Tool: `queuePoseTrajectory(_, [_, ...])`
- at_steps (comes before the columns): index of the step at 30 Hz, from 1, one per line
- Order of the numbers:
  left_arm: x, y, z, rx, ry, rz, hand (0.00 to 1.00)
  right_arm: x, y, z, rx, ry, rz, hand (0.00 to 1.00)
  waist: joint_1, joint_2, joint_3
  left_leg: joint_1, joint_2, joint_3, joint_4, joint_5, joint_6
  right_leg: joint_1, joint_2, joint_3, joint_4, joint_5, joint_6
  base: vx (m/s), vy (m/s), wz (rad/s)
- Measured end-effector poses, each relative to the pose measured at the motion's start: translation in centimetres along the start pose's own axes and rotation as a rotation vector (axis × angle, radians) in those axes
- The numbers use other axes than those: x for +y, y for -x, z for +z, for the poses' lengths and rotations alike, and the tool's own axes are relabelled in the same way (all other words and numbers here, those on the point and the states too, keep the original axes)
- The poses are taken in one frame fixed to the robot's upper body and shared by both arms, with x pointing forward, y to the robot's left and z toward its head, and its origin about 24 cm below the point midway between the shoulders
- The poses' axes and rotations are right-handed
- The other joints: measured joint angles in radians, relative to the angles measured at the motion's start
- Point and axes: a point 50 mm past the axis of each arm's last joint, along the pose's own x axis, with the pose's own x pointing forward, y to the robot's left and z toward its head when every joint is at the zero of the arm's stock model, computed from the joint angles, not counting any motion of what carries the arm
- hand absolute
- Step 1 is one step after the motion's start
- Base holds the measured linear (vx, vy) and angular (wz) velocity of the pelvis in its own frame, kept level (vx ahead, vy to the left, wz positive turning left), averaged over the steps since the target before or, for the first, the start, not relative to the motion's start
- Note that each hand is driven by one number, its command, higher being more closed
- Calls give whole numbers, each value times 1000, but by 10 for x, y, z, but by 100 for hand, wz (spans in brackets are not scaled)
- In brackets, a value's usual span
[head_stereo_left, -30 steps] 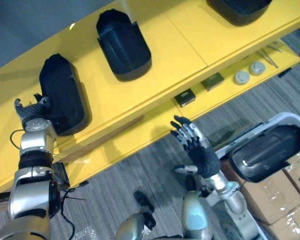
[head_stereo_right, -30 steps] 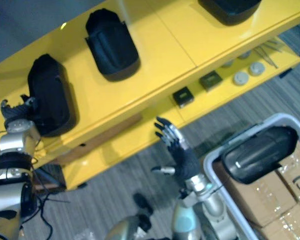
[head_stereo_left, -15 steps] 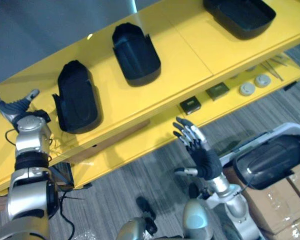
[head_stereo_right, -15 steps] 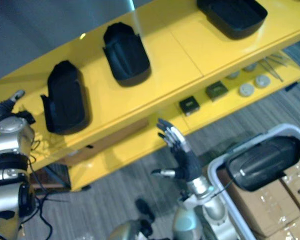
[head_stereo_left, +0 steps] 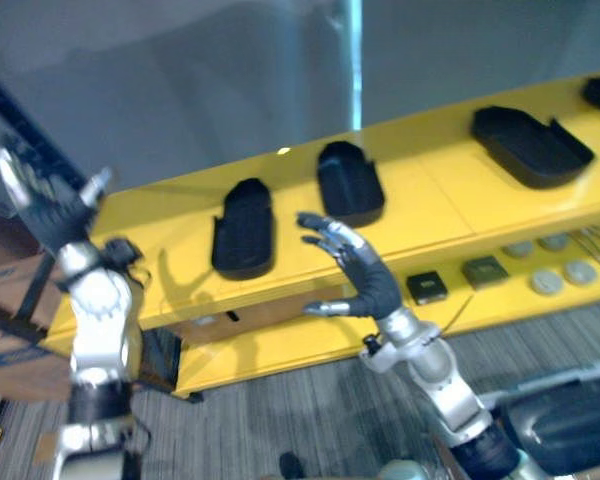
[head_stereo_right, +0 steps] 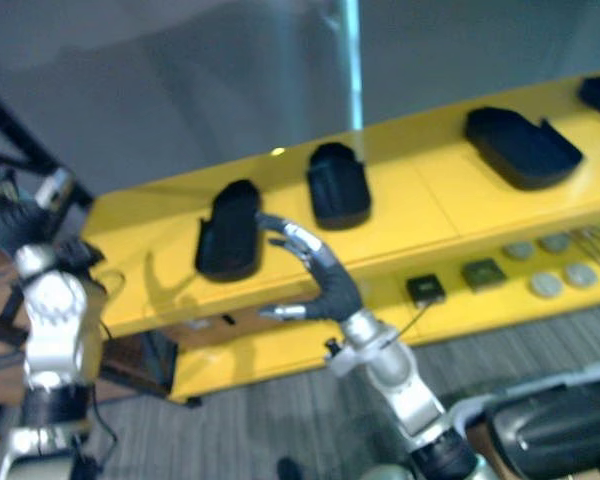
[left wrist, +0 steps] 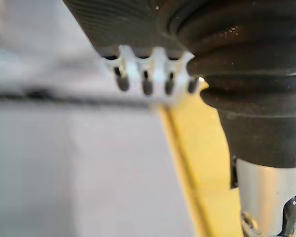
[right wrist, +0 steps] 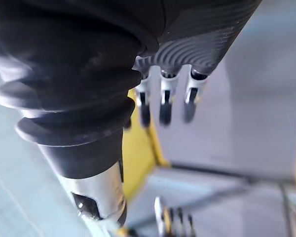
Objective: Walk over and take plastic housings, then place them on the shelf
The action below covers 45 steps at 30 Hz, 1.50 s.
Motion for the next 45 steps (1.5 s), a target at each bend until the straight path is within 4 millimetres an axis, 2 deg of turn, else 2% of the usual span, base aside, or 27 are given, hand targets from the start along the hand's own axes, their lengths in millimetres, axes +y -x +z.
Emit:
queuePoseTrajectory(3, [27,23,-20,113,-66,75,0,11,-10,-7,11,-26,3,100,37,-33,-16,-25,-4,-38,-1,10,-3,-1,1,-40,-6,-6,-9,-51,5,45])
queuePoseTrajectory(5, [50,50,-46,275,-164,134,0,29,-21,-15,33,-61,31,100,68,-57,-29,-37,-7,-53,-1,16,-1,-2,0,-55,-5,-6,-9,-10,16,24])
queuePoseTrajectory(7, [70,71,-71,409,-267,164,0,41,-27,-24,80,-79,61,100,74,-69,-37,-50,-12,-77,-1,24,1,-1,-1,-79,-4,-6,-10,-3,9,26])
queuePoseTrajectory(8, [81,85,-86,489,-326,164,0,43,-28,-32,116,-66,68,100,94,-75,-34,-52,-12,-79,-1,28,3,-3,-1,-80,-2,-6,-10,-10,9,20])
queuePoseTrajectory(9, [87,92,-92,530,-347,169,0,43,-29,-36,138,-63,68,100,101,-78,-33,-53,-12,-79,-1,28,2,-3,-1,-80,-1,-5,-10,-20,10,6])
queuePoseTrajectory(10, [99,109,-108,631,-395,157,0,41,-29,-49,204,-35,74,100,117,-84,-29,-55,-11,-86,-2,28,1,-2,-1,-80,-2,-5,-11,-17,6,6])
queuePoseTrajectory(12, [108,123,-121,718,-433,134,0,39,-30,-59,256,-4,78,100,121,-88,-23,-68,-8,-94,-1,29,2,-7,0,-90,-5,-4,-13,-34,7,14])
queuePoseTrajectory(13, [112,133,-130,777,-456,96,0,37,-33,-63,277,17,81,100,125,-100,-12,-73,-3,-96,-1,33,2,-10,5,-96,-5,-2,-15,-55,-4,10])
queuePoseTrajectory(14, [114,143,-137,832,-470,57,0,35,-37,-66,292,31,81,100,132,-98,1,-84,3,-96,-1,36,-1,-22,9,-95,-6,1,-20,-48,-19,3])
queuePoseTrajectory(15, [112,147,-140,854,-470,32,0,33,-39,-66,295,42,76,100,137,-104,9,-85,5,-96,-1,39,-2,-22,12,-96,-7,5,-26,-39,-18,-2])
queuePoseTrajectory(18, [96,160,-156,964,-429,-127,0,19,-50,-72,320,97,19,100,159,-103,61,-90,15,-97,-1,46,-5,-25,22,-95,-9,11,-33,-21,-13,-1])
queuePoseTrajectory(20, [88,166,-162,1013,-406,-214,0,9,-56,-71,318,116,-42,100,167,-103,73,-106,20,-98,-1,53,-5,-40,28,-95,-7,14,-35,0,0,0])
queuePoseTrajectory(23, [79,177,-168,1070,-369,-305,0,-12,-67,-65,294,148,-158,100,169,-81,121,-110,23,-99,0,57,-10,-43,30,-95,2,14,-35,0,0,0])
queuePoseTrajectory(32, [84,190,-176,1185,-274,-285,0,-48,-90,-41,200,205,-332,100,168,-60,197,-116,25,-98,5,65,-3,-58,28,-92,23,10,-33,23,-11,1])
queuePoseTrajectory(41, [85,200,-178,1227,-285,-313,0,-70,-91,-38,221,248,-379,100,161,-36,227,-112,23,-93,4,65,-3,-91,9,-79,101,-25,-31,-7,-1,-1])
queuePoseTrajectory(45, [82,197,-178,1218,-279,-318,0,-80,-107,-29,202,278,-372,100,146,-31,256,-122,22,-95,4,63,-6,-117,0,-77,139,-43,-31,-33,-3,0])
